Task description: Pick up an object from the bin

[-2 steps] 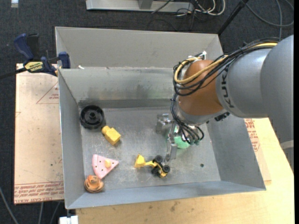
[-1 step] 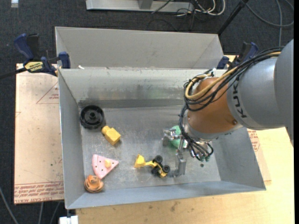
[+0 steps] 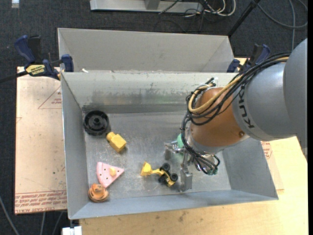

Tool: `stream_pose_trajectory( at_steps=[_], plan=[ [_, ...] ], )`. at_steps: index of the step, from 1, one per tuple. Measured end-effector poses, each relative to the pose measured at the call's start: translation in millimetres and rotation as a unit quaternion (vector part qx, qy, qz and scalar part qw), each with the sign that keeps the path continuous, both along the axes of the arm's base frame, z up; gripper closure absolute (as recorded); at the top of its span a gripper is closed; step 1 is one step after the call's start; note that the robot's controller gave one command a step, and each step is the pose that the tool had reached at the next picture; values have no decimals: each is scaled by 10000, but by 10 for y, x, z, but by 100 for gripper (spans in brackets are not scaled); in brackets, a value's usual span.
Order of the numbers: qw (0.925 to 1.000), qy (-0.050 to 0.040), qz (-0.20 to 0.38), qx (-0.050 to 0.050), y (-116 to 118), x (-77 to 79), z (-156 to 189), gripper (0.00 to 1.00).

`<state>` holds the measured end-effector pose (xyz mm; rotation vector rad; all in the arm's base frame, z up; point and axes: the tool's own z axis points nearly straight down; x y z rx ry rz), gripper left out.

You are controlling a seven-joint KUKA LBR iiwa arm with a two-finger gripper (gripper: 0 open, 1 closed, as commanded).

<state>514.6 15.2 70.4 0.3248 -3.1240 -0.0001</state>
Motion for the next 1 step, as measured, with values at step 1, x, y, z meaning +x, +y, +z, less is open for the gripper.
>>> stream_pose_trajectory(
  at_steps=[1],
  plan=[
    [9958, -9, -913, 8, 187, -97, -4, 100]
  ],
)
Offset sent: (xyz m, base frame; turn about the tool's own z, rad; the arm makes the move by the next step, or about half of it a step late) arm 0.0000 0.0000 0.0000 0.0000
